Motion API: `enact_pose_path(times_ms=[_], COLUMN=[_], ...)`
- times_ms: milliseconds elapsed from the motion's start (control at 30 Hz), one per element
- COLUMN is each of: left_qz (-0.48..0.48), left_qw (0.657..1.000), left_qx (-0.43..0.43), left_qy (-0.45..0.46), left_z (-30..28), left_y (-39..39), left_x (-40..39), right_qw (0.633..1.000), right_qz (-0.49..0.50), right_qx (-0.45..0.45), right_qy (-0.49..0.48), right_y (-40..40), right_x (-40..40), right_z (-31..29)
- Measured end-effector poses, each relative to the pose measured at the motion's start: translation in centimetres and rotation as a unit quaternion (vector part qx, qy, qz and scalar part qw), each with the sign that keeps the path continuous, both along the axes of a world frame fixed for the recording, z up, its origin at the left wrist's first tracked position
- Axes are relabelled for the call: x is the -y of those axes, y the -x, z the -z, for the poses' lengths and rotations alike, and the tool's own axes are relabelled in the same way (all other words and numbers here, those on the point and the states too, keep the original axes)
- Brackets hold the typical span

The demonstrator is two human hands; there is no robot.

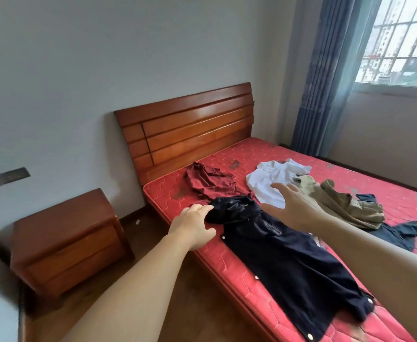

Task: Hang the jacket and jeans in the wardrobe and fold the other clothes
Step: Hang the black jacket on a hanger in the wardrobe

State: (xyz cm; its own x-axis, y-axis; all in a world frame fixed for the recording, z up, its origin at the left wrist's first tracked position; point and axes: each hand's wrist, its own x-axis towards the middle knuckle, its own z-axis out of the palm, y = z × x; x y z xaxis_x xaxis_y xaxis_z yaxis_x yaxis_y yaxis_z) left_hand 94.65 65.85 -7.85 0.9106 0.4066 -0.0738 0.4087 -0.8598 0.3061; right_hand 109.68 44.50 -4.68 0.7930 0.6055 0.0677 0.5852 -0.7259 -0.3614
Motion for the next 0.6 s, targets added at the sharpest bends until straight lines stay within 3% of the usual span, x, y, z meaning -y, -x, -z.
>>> enact_pose_path(times_ms=[233, 600], left_qz=[0.006, 0.052], left_qw=[0.999, 0.998], left_qx=[-0.036, -0.042], left_qy=[-0.016, 0.014], left_z=[0.8, 3.6], left_y=[-14.0, -33.3], left_x=[-7.0, -13.8], right_qw=[0.998, 0.995], right_qz=[0.025, 0.075], right_qx=[-0.054, -0.068], right_qy=[-0.011, -0.013], right_y=[-14.7, -31.9], right_x=[-6.4, -12.6], right_z=[3.2, 4.5])
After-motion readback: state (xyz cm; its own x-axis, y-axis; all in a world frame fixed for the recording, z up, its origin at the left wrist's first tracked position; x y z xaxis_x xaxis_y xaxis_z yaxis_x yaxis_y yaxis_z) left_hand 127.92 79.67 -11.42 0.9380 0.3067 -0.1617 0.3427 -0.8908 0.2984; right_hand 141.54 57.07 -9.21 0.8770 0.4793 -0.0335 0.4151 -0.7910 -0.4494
